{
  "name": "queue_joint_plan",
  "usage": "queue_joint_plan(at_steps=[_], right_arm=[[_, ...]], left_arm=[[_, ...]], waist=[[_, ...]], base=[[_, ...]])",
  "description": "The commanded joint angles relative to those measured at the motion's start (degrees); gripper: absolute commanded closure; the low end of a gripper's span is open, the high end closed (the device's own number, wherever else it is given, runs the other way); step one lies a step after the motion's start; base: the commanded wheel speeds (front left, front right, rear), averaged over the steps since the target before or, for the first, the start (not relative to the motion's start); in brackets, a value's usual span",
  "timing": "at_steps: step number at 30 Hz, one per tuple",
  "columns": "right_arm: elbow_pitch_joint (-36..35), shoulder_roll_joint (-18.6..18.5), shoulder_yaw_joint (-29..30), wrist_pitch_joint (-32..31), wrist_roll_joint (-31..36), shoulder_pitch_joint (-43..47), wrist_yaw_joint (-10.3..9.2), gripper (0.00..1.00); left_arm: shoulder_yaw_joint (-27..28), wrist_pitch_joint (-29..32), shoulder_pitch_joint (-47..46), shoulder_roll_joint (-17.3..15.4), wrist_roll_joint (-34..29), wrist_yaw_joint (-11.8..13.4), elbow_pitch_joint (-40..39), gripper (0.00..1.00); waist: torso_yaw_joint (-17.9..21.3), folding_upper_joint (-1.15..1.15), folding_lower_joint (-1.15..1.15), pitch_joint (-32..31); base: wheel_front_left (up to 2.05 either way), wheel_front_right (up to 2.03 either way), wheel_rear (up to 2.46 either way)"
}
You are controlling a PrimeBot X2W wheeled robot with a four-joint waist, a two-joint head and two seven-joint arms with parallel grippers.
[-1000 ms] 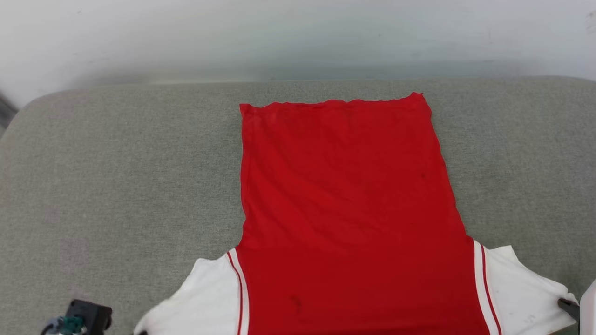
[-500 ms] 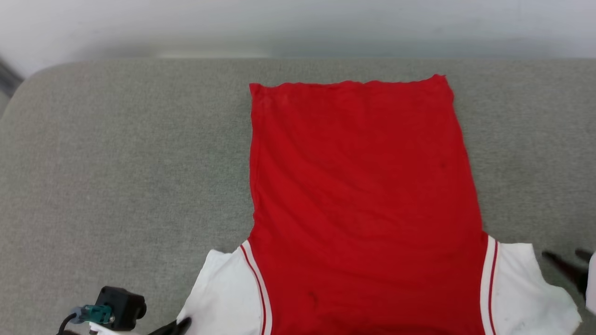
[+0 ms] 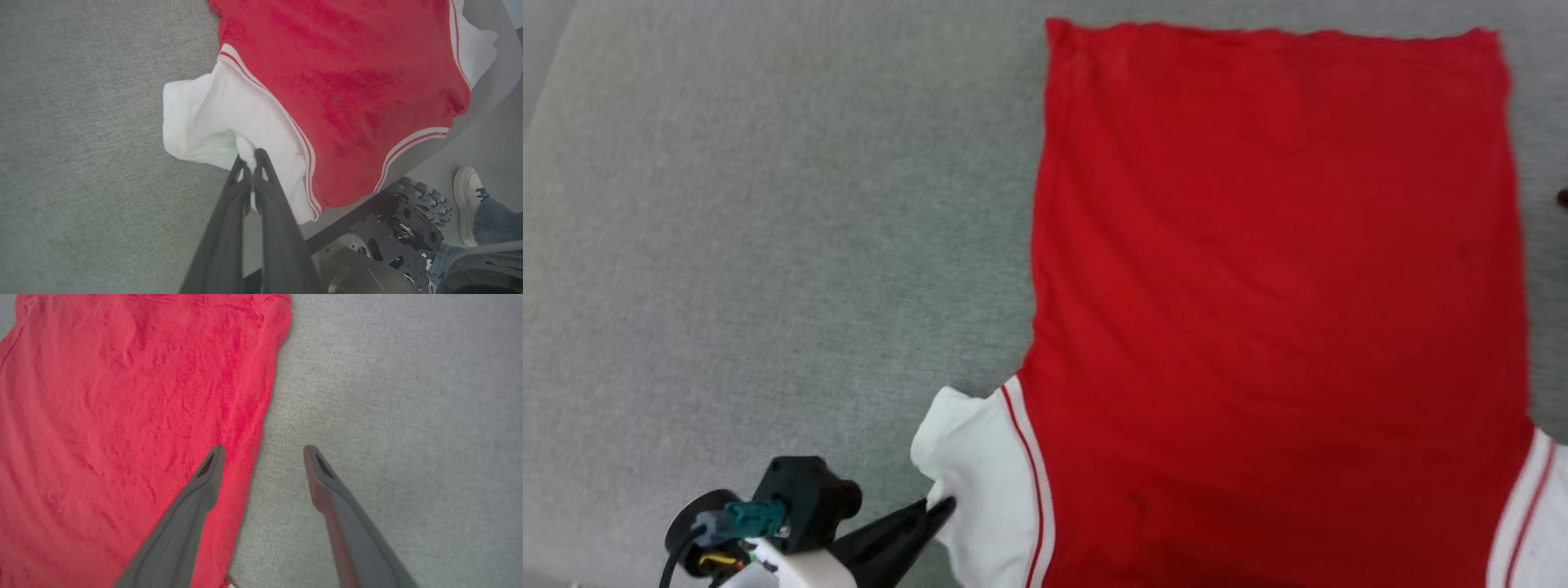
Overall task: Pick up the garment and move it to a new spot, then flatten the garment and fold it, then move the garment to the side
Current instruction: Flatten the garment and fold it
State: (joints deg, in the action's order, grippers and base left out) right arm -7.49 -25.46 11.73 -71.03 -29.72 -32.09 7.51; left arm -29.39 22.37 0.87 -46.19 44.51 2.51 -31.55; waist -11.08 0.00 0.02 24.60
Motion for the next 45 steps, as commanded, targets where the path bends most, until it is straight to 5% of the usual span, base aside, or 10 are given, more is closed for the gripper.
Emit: queue_joint_plan(at_steps=[1,14,24,25,26,27,45], right_arm=[[1.64,-1.76,-0.48,-2.68,1.53,-4.48,-0.04,0.0],[12.72,-5.9,-1.84,-9.45,12.19,-22.07,-0.04,0.0],[18.98,-4.65,-2.04,-9.73,16.95,-22.05,-0.03,0.0],[19.5,-4.33,-2.02,-9.98,17.06,-21.26,-0.03,0.02],[19.84,-4.03,-1.96,-10.29,17.04,-20.36,-0.03,0.59],[20.18,-3.85,-1.68,-10.48,17.07,-19.6,-0.03,0.96],[20.81,-1.25,2.83,-4.39,13.75,-5.24,-0.03,1.0]], left_arm=[[-0.69,-0.03,-2.19,1.19,-0.95,-0.67,-0.91,1.0],[-4.41,-1.45,-8.2,6.35,-3.79,-3.79,-1.14,1.0],[-5.81,-2.99,-9.66,8.28,-4.16,-5.32,0.56,1.0],[-5.8,-3.08,-9.72,8.28,-4.12,-5.38,0.82,1.0],[-5.77,-3.24,-9.79,8.28,-4.11,-5.45,1.04,1.0],[-5.74,-3.36,-9.87,8.29,-4.1,-5.39,1.28,1.0],[-3.41,-4.81,-6.77,6.74,-1.52,-3.57,6.24,1.0]], waist=[[-5.73,0.0,-0.02,5.78],[-13.32,0.0,-0.02,11.89],[-15.84,0.0,-0.02,14.13],[-15.87,0.0,-0.02,14.15],[-15.86,0.0,-0.02,14.11],[-15.83,0.0,-0.02,14.03],[-7.65,0.0,-0.02,1.63]], base=[[0.0,0.0,0.0],[0.0,0.0,0.0],[0.0,0.0,0.0],[0.0,0.0,0.0],[0.0,0.0,0.0],[0.0,0.0,0.0],[0.0,0.0,0.0]])
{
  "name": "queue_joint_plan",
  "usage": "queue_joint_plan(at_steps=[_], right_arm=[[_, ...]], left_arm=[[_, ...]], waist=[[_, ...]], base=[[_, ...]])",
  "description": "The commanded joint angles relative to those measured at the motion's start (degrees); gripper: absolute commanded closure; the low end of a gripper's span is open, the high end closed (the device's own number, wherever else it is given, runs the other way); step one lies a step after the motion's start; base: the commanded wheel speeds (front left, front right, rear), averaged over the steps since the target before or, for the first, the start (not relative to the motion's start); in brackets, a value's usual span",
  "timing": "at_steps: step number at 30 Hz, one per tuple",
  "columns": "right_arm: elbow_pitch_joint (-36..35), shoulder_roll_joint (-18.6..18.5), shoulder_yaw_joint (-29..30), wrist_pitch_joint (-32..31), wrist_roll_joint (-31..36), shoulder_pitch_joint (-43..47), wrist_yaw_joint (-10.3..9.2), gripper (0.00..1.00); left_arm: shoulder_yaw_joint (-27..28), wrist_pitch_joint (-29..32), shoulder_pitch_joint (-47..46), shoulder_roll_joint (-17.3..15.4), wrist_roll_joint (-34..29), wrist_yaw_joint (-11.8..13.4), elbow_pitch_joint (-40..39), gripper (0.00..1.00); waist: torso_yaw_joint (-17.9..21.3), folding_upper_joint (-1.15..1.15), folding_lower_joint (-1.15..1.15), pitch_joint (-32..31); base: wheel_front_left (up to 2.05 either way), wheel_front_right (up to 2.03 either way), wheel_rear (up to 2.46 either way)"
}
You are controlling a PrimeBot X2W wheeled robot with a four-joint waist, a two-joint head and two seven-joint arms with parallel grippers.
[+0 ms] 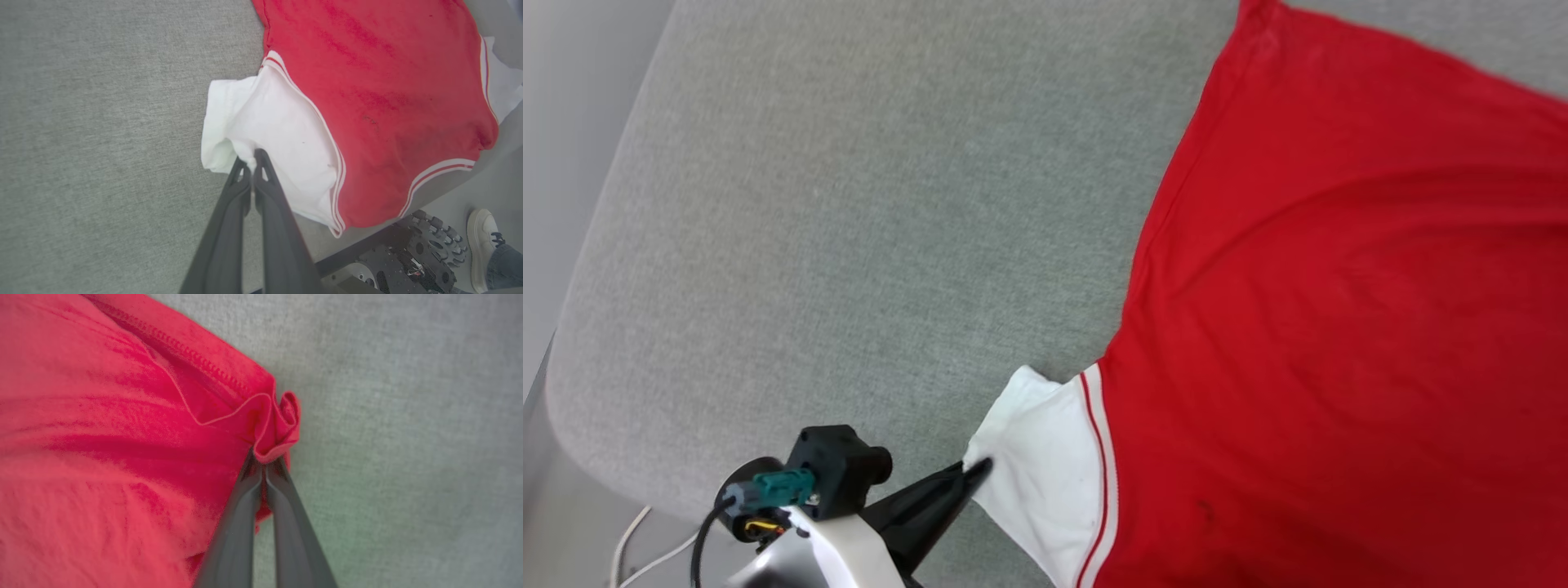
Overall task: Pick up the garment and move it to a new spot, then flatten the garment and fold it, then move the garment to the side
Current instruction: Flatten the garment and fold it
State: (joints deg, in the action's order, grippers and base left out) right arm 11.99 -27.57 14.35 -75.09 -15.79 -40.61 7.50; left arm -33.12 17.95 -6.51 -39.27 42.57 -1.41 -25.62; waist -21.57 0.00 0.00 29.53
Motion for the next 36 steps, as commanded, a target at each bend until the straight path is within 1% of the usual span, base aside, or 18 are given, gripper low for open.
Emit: queue_joint_plan(at_steps=[1,3,8,13,19,28,31,34,35,36], right_arm=[[1.07,1.48,0.78,-0.26,-0.88,4.7,-0.02,1.0],[0.5,3.03,1.67,0.36,-1.92,7.71,-0.02,1.0],[-2.86,4.87,2.47,1.29,-4.41,14.71,-0.02,1.0],[-7.66,6.64,2.8,3.14,-6.76,20.88,-0.02,1.0],[-13.66,6.47,2.61,3.47,-8.68,30.53,-0.02,1.0],[-19.28,10.03,4.06,4.13,-11.07,42.81,-0.02,1.0],[-19.88,9.44,2.85,5.09,-10.9,45.27,-0.02,1.0],[-20.04,9.53,2.12,6.28,-11.62,45.82,-0.02,1.0],[-20.26,9.53,1.99,6.81,-11.77,45.46,-0.02,0.83],[-20.26,9.53,1.99,6.81,-11.77,45.46,-0.02,0.83]], left_arm=[[0.79,-0.62,1.15,-0.28,0.86,0.65,0.55,1.0],[1.73,-1.3,2.13,-0.67,1.45,1.56,1.23,1.0],[2.84,-2.09,4.23,-0.95,2.53,2.89,2.28,1.0],[3.34,-3.0,6.27,-0.31,3.45,4.62,3.13,1.0],[3.03,-3.23,8.18,0.07,3.46,6.08,4.13,1.0],[3.61,-4.18,10.35,-0.15,3.93,7.54,4.08,1.0],[3.53,-4.07,10.62,-0.24,3.68,7.88,3.82,1.0],[3.43,-3.86,10.49,-0.19,3.65,8.12,3.29,1.0],[3.4,-3.77,10.43,-0.23,3.65,8.17,3.1,1.0],[3.4,-3.77,10.43,-0.23,3.65,8.17,3.1,1.0]], waist=[[3.52,0.0,0.0,-4.21],[5.07,0.0,0.0,-6.37],[8.37,0.0,0.0,-10.6],[11.74,0.0,0.0,-14.58],[14.52,0.0,0.0,-18.21],[16.71,0.0,0.0,-20.67],[16.95,0.0,0.0,-20.62],[16.99,0.0,0.0,-20.36],[16.95,0.0,0.0,-20.21],[16.95,0.0,0.0,-20.21]], base=[[0.0,0.0,0.0],[0.0,0.0,0.0],[0.0,0.0,0.0],[0.0,0.0,0.0],[0.0,0.0,0.0],[0.0,0.0,0.0],[0.0,0.0,0.0],[0.0,0.0,0.0],[0.0,0.0,0.0],[0.0,0.0,0.0]])
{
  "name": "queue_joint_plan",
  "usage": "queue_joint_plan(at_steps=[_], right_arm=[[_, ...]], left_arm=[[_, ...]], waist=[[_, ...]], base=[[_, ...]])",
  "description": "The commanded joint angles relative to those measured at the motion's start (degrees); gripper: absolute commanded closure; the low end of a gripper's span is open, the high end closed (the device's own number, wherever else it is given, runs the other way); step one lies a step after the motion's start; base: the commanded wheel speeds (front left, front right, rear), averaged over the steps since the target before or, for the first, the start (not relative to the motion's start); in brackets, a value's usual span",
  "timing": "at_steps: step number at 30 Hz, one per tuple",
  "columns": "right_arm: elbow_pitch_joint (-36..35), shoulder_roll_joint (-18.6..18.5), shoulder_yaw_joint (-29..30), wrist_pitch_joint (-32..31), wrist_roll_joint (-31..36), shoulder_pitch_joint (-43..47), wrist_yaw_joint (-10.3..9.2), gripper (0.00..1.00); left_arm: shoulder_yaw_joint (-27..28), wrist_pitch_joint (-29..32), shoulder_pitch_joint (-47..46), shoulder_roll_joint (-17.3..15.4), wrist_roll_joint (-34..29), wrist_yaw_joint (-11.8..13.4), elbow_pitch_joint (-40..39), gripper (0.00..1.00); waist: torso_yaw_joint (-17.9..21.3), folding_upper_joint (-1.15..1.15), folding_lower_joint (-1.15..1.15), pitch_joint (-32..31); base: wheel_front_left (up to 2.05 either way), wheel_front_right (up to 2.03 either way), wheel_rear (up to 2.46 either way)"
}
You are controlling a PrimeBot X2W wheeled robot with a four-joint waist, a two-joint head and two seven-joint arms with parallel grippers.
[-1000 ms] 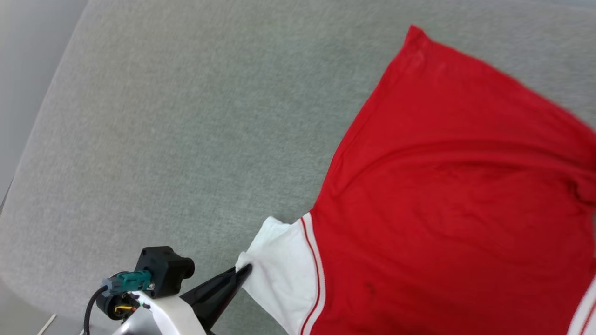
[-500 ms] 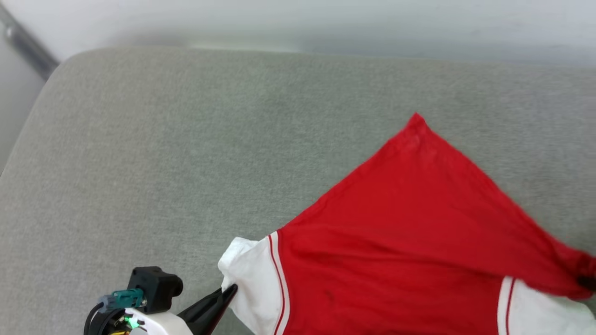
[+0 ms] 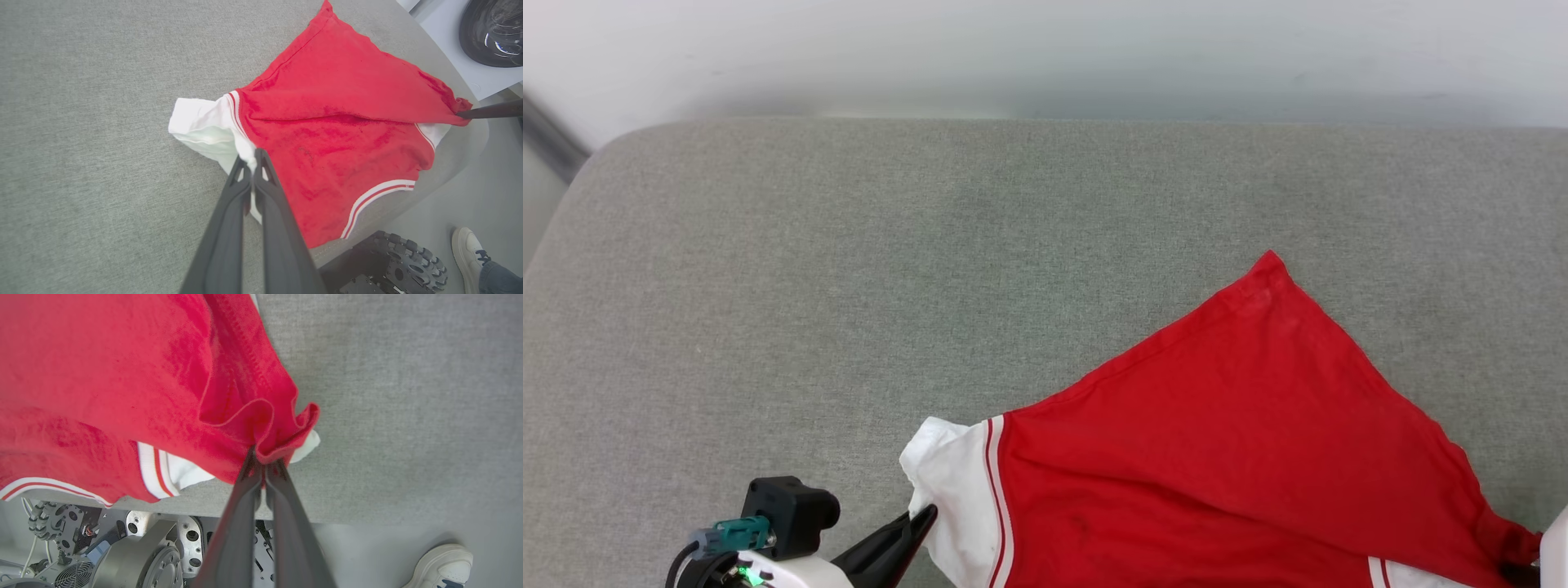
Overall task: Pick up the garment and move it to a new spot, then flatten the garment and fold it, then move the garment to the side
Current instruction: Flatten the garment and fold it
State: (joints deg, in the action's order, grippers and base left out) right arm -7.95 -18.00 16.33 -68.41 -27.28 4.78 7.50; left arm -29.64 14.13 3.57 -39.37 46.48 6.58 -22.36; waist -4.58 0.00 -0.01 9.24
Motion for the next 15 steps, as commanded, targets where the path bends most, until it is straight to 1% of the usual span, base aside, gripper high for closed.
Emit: queue_joint_plan(at_steps=[1,4,7,11,15], right_arm=[[-0.4,-0.25,-0.2,0.41,-0.42,-0.37,-0.02,0.0],[-1.68,-1.45,-1.52,0.22,-1.56,-2.01,-0.02,0.0],[-3.77,-2.54,-2.3,-0.18,-3.4,-4.15,-0.02,0.0],[-6.98,-3.28,-3.52,-1.96,-5.51,-9.55,-0.02,0.0],[-8.13,-4.02,-5.39,-4.29,-4.35,-15.57,-0.02,0.0]], left_arm=[[-0.1,0.08,0.22,-0.2,-0.32,0.2,-0.31,1.0],[-0.11,0.27,-0.22,-0.48,-0.46,0.32,-0.98,1.0],[0.09,0.12,-0.28,0.22,0.65,0.09,-2.21,1.0],[0.11,0.73,-1.15,-0.51,-0.21,0.28,-3.5,1.0],[-0.18,1.08,-2.38,-0.33,-0.54,-0.12,-5.04,1.0]], waist=[[-0.12,0.0,0.01,0.25],[-0.54,0.0,0.01,0.86],[-1.17,0.0,0.01,1.57],[-2.45,0.0,0.01,3.21],[-4.63,0.0,0.01,5.76]], base=[[0.0,0.0,0.0],[0.0,0.0,0.0],[0.0,0.0,0.0],[0.0,0.0,0.0],[0.0,0.0,0.0]])
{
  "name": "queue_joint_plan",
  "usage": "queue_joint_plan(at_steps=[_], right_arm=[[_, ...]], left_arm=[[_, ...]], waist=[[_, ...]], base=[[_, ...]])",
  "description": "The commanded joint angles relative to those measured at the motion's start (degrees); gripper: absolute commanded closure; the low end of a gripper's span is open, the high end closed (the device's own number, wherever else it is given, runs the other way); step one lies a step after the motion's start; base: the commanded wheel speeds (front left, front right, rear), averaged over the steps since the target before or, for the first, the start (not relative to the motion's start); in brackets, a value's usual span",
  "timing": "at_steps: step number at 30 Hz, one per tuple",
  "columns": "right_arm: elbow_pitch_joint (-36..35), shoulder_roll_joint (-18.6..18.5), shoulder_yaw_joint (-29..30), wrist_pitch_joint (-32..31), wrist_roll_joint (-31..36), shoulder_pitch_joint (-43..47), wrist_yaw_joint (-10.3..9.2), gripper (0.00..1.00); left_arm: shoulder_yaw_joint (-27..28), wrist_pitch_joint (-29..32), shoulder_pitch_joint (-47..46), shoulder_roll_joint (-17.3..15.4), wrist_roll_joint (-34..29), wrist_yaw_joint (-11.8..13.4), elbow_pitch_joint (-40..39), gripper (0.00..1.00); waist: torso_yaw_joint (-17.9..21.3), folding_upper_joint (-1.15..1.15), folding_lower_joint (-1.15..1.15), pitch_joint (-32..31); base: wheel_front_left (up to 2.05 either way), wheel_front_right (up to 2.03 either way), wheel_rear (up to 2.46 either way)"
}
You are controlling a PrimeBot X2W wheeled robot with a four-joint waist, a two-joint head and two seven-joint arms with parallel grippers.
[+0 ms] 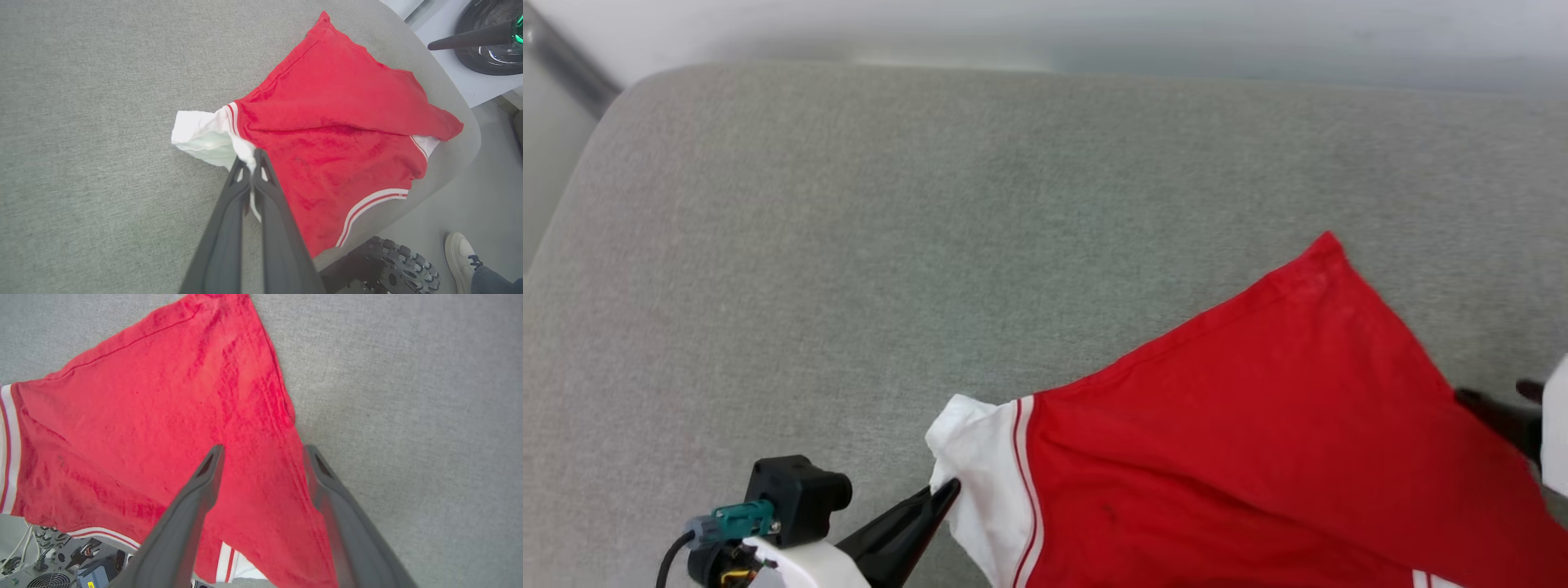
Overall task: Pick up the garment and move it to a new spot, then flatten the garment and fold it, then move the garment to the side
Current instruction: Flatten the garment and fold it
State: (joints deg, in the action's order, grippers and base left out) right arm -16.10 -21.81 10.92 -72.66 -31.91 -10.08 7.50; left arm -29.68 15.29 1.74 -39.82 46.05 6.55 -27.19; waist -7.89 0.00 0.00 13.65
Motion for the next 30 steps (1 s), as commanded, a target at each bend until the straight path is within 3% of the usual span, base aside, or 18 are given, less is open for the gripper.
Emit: queue_joint_plan(at_steps=[1,11,15,27,28,29,30], right_arm=[[0.41,-0.09,-0.78,-0.55,0.49,-2.18,-0.02,0.0],[10.27,2.33,-3.79,1.26,6.88,-16.95,-0.02,0.0],[15.98,1.71,-5.45,3.4,9.47,-20.66,-0.02,0.0],[27.68,-0.71,-11.9,6.78,11.08,-21.96,-0.02,0.0],[28.41,-0.64,-12.34,7.24,10.92,-21.77,-0.02,0.13],[29.2,-0.62,-12.91,7.36,10.6,-21.37,-0.02,0.51],[29.85,-0.71,-13.72,7.24,10.27,-20.93,-0.01,0.67]], left_arm=[[-0.14,-0.15,-0.93,0.51,0.21,-0.24,-0.45,1.0],[-2.17,-0.26,-5.04,2.72,-1.05,-2.29,-0.37,1.0],[-3.22,-0.25,-6.77,3.95,-1.62,-3.19,0.44,1.0],[-4.63,-0.82,-8.67,5.62,-1.95,-4.55,2.97,1.0],[-4.62,-0.89,-8.78,5.66,-1.92,-4.59,3.06,1.0],[-4.62,-0.93,-8.88,5.67,-1.89,-4.65,3.13,1.0],[-4.65,-0.95,-8.95,5.67,-1.88,-4.65,3.21,1.0]], waist=[[-1.88,0.0,0.0,1.94],[-7.88,0.0,0.0,8.72],[-9.96,0.0,0.0,10.6],[-12.34,0.0,0.0,12.58],[-12.34,0.0,0.0,12.67],[-12.35,0.0,0.0,12.74],[-12.34,0.0,0.0,12.77]], base=[[0.0,0.0,0.0],[0.0,0.0,0.0],[0.0,0.0,0.0],[0.0,0.0,0.0],[0.0,0.0,0.0],[0.0,0.0,0.0],[0.0,0.0,0.0]])
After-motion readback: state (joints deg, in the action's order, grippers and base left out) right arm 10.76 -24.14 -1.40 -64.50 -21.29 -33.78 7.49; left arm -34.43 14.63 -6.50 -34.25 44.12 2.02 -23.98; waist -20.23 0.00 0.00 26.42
